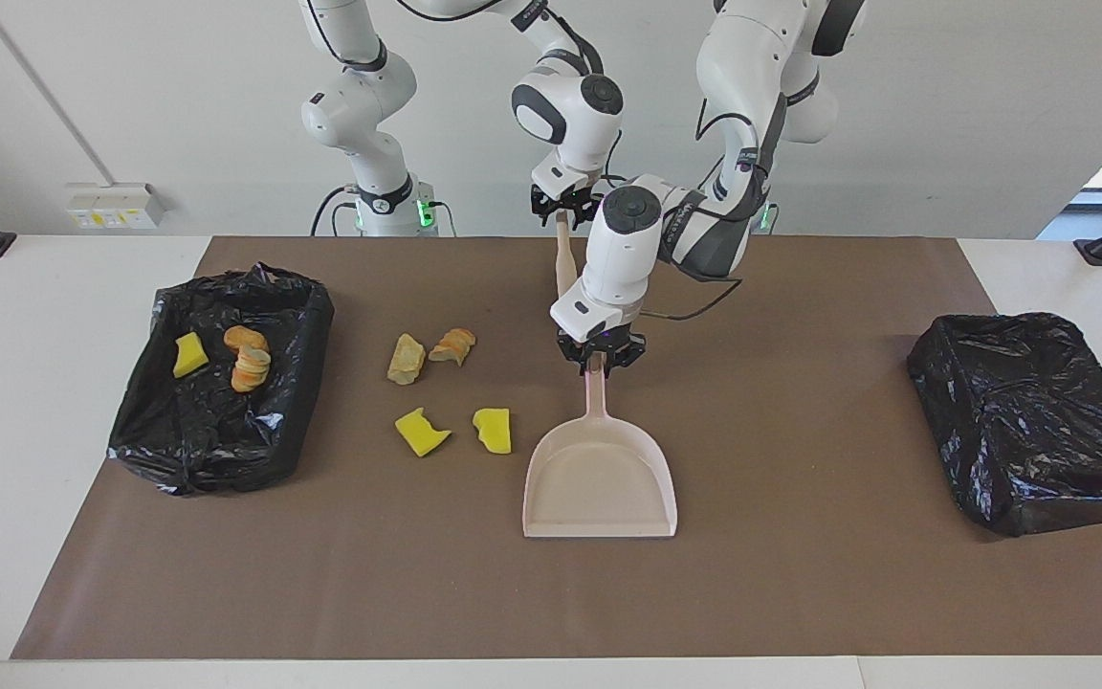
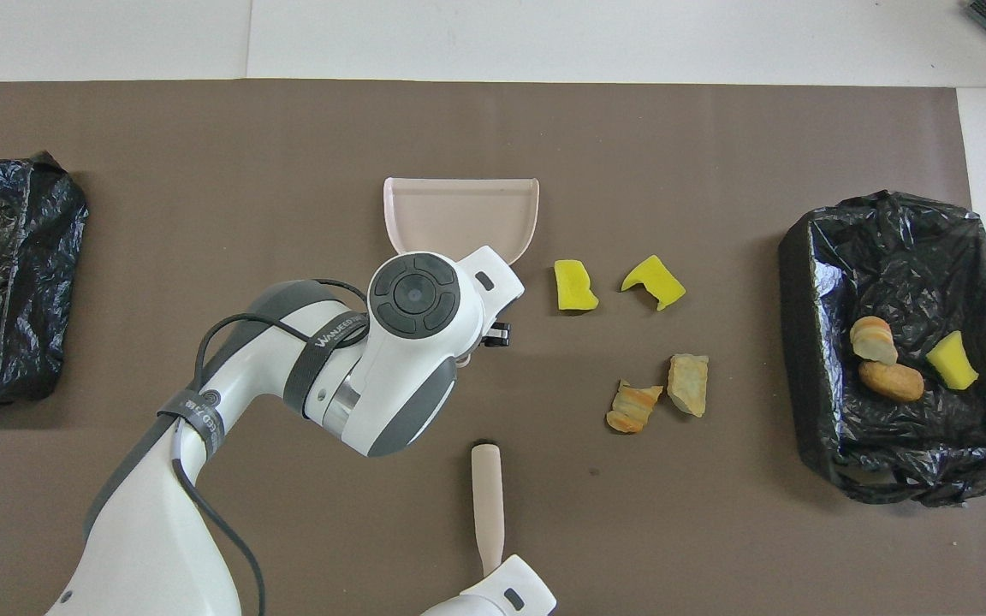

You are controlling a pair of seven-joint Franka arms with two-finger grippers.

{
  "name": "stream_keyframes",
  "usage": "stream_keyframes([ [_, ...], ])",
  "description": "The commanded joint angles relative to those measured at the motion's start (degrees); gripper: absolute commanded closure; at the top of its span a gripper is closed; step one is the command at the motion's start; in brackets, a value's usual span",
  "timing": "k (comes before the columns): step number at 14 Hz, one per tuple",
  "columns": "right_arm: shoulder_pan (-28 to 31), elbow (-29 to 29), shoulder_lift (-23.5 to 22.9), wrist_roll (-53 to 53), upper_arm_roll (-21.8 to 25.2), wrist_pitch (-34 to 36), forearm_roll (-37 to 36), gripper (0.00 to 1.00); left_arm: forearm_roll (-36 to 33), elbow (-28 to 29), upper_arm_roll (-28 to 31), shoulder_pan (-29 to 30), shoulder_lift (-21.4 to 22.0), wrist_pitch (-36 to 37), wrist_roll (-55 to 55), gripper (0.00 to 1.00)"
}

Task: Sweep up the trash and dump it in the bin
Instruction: 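Hold the dustpan with the left gripper while the right gripper reaches the brush, then grasp the wooden brush handle with the right gripper and lift it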

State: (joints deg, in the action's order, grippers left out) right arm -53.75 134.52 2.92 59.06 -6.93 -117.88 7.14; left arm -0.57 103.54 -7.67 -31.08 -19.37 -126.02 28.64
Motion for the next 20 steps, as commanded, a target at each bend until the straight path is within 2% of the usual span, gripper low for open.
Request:
stream_keyframes([
  [1, 0.57, -0.58, -0.38, -0.71, -0.45, -0.60, -0.72, 1.00, -1.80, 0.61, 0.81, -0.91, 0.65, 1.38, 1.06, 0.99],
  [7, 0.66, -0.84, -0.55, -0.97, -0.45, -1.39, -0.72, 1.00, -3.73, 0.52, 0.73, -0.91, 1.18, 2.27, 0.89, 1.00],
  [10, 0.84, -2.51, 0.58, -3.06, 0.07, -0.08, -0.72, 1.00, -3.73, 0.44, 0.73, -0.48, 3.37, 4.46, 0.54, 1.00],
  [13, 5.30, -4.44, 6.99, -12.97, 0.16, 7.89, -0.72, 1.00, -3.73, 0.44, 0.73, -0.03, 5.74, 7.71, -0.86, 1.00],
  [15, 8.73, -6.98, 9.28, -20.27, 0.34, 14.48, -0.72, 1.00, -3.73, 0.52, 0.90, 0.31, 7.59, 9.29, -3.23, 1.00],
  [18, 12.78, -10.76, 9.56, -33.35, 0.69, 21.62, -2.47, 1.00, -3.73, 0.61, 1.08, 1.55, 11.10, 12.63, -8.67, 1.00],
  [20, 14.89, -11.04, 10.95, -39.09, 0.78, 23.57, -5.01, 1.00, -3.73, 0.96, 1.16, 1.90, 13.39, 15.44, -12.45, 1.00],
])
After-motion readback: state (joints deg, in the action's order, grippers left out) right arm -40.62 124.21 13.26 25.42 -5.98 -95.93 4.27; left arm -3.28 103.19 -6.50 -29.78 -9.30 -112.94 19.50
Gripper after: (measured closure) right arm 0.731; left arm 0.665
